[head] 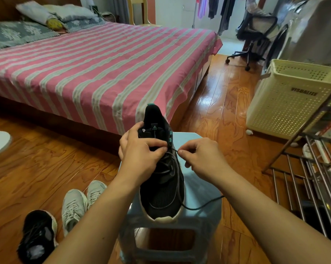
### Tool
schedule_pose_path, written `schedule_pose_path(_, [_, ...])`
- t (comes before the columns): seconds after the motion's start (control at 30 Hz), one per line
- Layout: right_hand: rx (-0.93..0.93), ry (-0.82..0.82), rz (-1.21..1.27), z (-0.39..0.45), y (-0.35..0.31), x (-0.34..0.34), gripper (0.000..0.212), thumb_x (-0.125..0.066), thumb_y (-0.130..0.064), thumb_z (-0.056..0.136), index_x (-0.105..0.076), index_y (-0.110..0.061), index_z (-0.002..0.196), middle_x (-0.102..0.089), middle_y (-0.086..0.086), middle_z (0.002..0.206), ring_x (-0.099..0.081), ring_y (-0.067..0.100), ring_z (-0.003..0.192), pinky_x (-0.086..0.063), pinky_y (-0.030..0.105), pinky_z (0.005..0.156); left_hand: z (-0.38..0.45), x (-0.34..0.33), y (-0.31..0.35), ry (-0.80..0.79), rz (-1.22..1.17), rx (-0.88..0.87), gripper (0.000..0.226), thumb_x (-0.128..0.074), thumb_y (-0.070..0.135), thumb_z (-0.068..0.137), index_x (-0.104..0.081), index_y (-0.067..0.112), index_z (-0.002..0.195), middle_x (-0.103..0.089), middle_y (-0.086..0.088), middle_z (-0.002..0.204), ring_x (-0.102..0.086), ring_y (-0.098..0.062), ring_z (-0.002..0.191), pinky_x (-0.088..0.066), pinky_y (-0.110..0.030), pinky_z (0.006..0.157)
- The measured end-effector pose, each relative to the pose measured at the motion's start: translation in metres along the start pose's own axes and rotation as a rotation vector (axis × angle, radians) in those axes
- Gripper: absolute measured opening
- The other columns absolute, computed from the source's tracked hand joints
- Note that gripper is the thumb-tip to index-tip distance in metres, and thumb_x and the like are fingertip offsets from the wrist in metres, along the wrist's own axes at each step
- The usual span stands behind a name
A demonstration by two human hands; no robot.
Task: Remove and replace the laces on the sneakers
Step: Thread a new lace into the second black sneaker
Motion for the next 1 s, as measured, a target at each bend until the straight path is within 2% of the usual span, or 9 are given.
schedule_pose_path(0.1, [0.055, 0.053, -0.13, 0.002, -0.007, 0.001, 0.014, -0.067, -0.02, 0.09, -0.08, -0.02, 0.085, -0.059, -0.016, 0.055, -0.062, 0.005, 0.062, -0.049, 0.021, 0.07, -0.001, 0.0, 0.001, -0.006, -0.005, 0.0, 0.043, -0.082, 0.037, 0.084, -0.057, 0.065, 0.063, -0.037, 0.019, 0.157, -0.015, -0.004, 0.143, -0.019, -0.045, 0.123])
schedule_pose_path(0.27, [0.284, 0.056, -0.237, -0.002, -0.025, 0.002, 0.013, -0.067, -0.02, 0.087, -0.08, -0.02, 0.086, -0.067, -0.005, 0.075, -0.06, 0.013, 0.076, -0.049, 0.033, 0.073, 0.001, -0.002, -0.004, -0.034, -0.025, -0.01, 0.037, -0.083, 0.035, 0.083, -0.062, 0.062, 0.068, -0.026, 0.021, 0.159, -0.017, -0.011, 0.143, -0.02, -0.044, 0.124])
schedule_pose_path(0.4, [0.33, 0.033, -0.231, -0.001, -0.025, 0.005, 0.014, -0.066, -0.023, 0.085, -0.08, -0.023, 0.085, -0.064, -0.005, 0.077, -0.056, 0.011, 0.076, -0.047, 0.032, 0.071, 0.0, -0.003, -0.006, -0.06, -0.039, 0.009, 0.038, -0.083, 0.035, 0.083, -0.062, 0.063, 0.067, -0.025, 0.02, 0.16, -0.015, -0.011, 0.144, -0.018, -0.043, 0.125])
schedule_pose_path(0.53, [0.273, 0.061, -0.249, -0.001, -0.025, 0.005, 0.016, -0.064, -0.026, 0.086, -0.079, -0.022, 0.083, -0.067, -0.004, 0.076, -0.059, 0.012, 0.077, -0.051, 0.035, 0.074, 0.002, -0.004, -0.002, -0.06, -0.045, -0.007, 0.047, -0.084, 0.034, 0.082, -0.059, 0.067, 0.059, -0.027, 0.018, 0.16, -0.016, -0.014, 0.145, -0.018, -0.044, 0.125])
schedule_pose_path(0.63, [0.207, 0.055, -0.265, 0.002, -0.022, 0.005, 0.016, -0.064, -0.027, 0.087, -0.078, -0.02, 0.083, -0.069, -0.004, 0.079, -0.06, 0.013, 0.078, -0.052, 0.036, 0.075, 0.001, -0.005, 0.001, -0.055, -0.038, -0.017, 0.042, -0.083, 0.031, 0.083, -0.059, 0.062, 0.067, -0.027, 0.016, 0.161, -0.015, -0.015, 0.146, -0.017, -0.045, 0.124])
schedule_pose_path(0.73, [0.144, 0.016, -0.259, 0.005, -0.019, 0.001, 0.012, -0.066, -0.025, 0.087, -0.077, -0.021, 0.084, -0.07, -0.005, 0.08, -0.063, 0.012, 0.081, -0.052, 0.031, 0.076, 0.001, -0.004, -0.003, -0.053, -0.059, 0.017, 0.044, -0.083, 0.033, 0.084, -0.062, 0.064, 0.061, -0.025, 0.018, 0.162, -0.015, -0.012, 0.146, -0.019, -0.044, 0.124])
schedule_pose_path(0.83, [0.133, -0.03, -0.206, 0.004, -0.018, -0.002, 0.011, -0.069, -0.028, 0.091, -0.078, -0.022, 0.086, -0.068, -0.01, 0.077, -0.062, 0.007, 0.077, -0.048, 0.02, 0.071, -0.001, -0.004, -0.005, -0.083, -0.081, 0.045, 0.051, -0.082, 0.034, 0.084, -0.059, 0.074, 0.062, -0.026, 0.017, 0.161, -0.014, -0.008, 0.145, -0.022, -0.044, 0.124])
schedule_pose_path(0.93, [0.22, 0.021, -0.219, 0.004, -0.022, 0.001, 0.011, -0.07, -0.028, 0.09, -0.077, -0.024, 0.082, -0.067, -0.011, 0.075, -0.061, 0.008, 0.077, -0.051, 0.029, 0.074, -0.001, -0.003, -0.005, -0.069, -0.078, 0.042, 0.036, -0.082, 0.034, 0.084, -0.065, 0.06, 0.067, -0.025, 0.018, 0.162, -0.015, -0.009, 0.145, -0.021, -0.042, 0.124])
schedule_pose_path(1.0, [0.258, 0.035, -0.261, 0.005, -0.025, 0.0, 0.011, -0.07, -0.028, 0.089, -0.076, -0.024, 0.081, -0.064, -0.011, 0.075, -0.06, 0.01, 0.078, -0.05, 0.033, 0.074, 0.0, -0.005, -0.005, -0.067, -0.07, 0.033, 0.034, -0.082, 0.033, 0.084, -0.065, 0.058, 0.07, -0.025, 0.018, 0.162, -0.015, -0.011, 0.145, -0.021, -0.042, 0.124])
Point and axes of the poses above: each hand's wrist, its own z-axis towards the middle knuckle, its own x-axis out of the back of the hand, y = z × x, the point moved 8 cm from there along z, towards the middle knuckle
